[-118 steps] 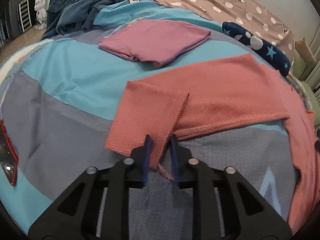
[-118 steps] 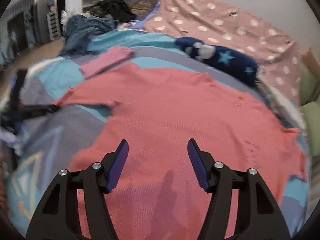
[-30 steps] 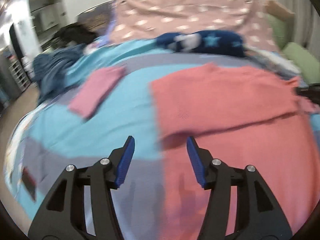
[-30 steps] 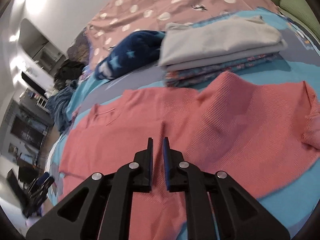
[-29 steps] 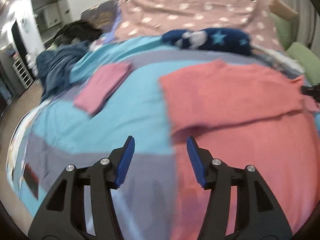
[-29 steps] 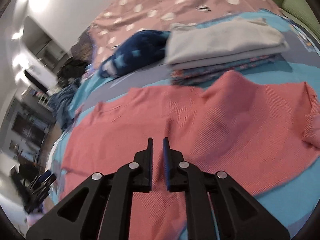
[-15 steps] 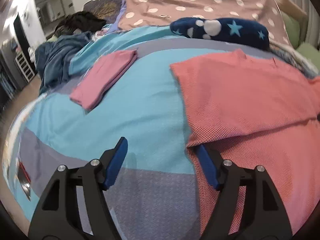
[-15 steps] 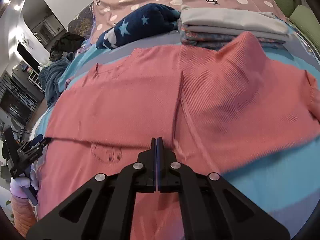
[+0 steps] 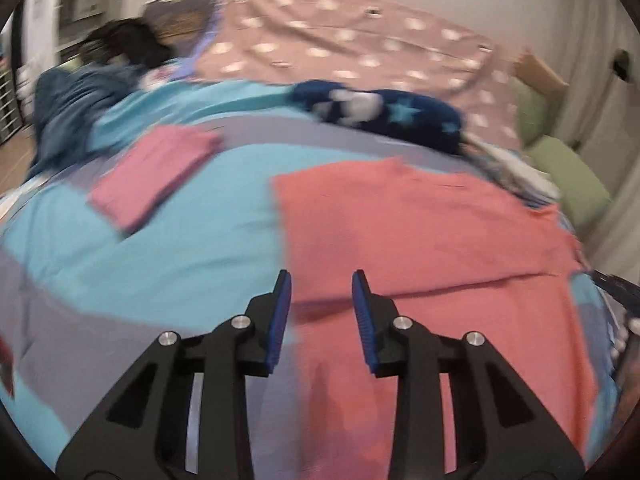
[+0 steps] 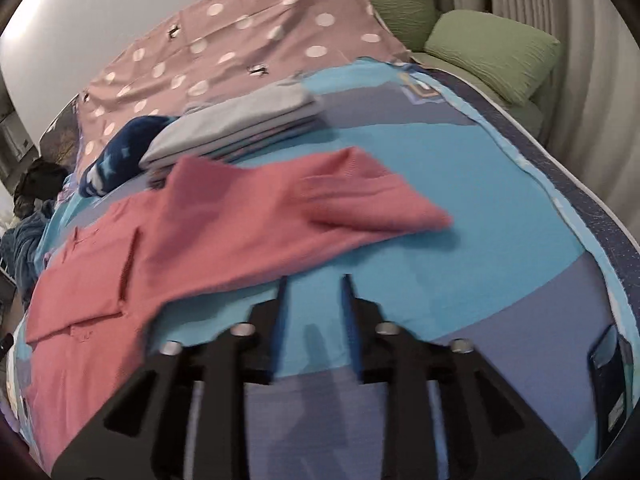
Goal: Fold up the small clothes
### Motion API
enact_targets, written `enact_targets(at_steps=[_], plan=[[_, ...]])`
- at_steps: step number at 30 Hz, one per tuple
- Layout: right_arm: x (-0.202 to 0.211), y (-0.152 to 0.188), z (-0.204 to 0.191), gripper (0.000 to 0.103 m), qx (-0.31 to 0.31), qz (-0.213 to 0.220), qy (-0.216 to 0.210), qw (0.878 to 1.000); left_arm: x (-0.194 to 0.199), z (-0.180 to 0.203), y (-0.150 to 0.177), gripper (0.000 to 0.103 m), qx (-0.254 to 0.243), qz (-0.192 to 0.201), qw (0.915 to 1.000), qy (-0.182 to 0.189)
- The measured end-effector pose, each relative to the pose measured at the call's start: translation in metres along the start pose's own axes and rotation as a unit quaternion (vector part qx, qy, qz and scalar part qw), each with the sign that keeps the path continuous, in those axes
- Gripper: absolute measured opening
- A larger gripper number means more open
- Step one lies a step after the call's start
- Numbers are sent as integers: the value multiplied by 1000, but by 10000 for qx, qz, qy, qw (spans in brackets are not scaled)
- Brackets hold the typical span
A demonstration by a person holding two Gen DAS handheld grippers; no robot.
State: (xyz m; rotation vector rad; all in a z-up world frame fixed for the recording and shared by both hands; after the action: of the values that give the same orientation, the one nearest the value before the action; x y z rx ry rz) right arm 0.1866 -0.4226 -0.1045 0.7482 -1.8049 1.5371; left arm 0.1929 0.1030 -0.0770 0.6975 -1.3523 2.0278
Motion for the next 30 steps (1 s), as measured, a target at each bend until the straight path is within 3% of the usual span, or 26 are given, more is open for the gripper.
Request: enact_targets(at_steps=[3, 6, 8, 11, 15, 20, 22, 24, 26, 30], plan=[[-1, -2, 20, 34, -361, 100, -66, 9993, -18, 37, 1, 32, -249, -146, 9994, 182], [-3, -10, 21, 45, 247, 229, 349, 9988, -44, 74, 8, 32, -488, -402, 9976, 287], [-7, -14, 22, 54, 583, 261, 361, 9973, -57, 96, 18, 32, -668, -557, 9956, 335], [-16, -22, 40, 62, 491, 312, 2, 9983, -69, 121, 29, 32, -939, -649, 9928, 372], [-36, -32, 73, 62, -31, 263, -403, 9988, -80, 139, 34, 39, -1095, -682, 9906, 463], [-54, -35, 82, 62, -444, 99, -939, 9945, -102, 158, 38, 41, -1127, -997, 9871, 544], [-60, -33, 82, 51, -622, 76, -1193, 9909, -117, 161, 45, 43, -1119, -1167, 9860, 416], [-60, -31, 82, 19, -655, 60, -1246, 9900, -121, 163, 48, 45, -1218, -1088, 9860, 350], [-55, -29, 82, 5, -770, 141, -1431, 9866, -119, 164, 50, 47, -1345, -996, 9853, 331], [-25, -37, 70, 3, -1193, 680, -2155, 9668, -117, 163, 49, 50, -1274, -1012, 9858, 425]])
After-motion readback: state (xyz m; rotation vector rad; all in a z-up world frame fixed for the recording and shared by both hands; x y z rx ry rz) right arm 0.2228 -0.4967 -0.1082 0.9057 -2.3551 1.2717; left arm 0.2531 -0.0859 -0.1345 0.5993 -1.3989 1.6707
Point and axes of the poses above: each gripper's, at about its wrist camera, not at the fingertips, and x roughly against the way its jaws point, z to its right, y to its underside, the point moved 6 cm from there along -x, roughly the way its jaws point, and after that the axes turned 14 degrees about x, right-handed, at the moved point
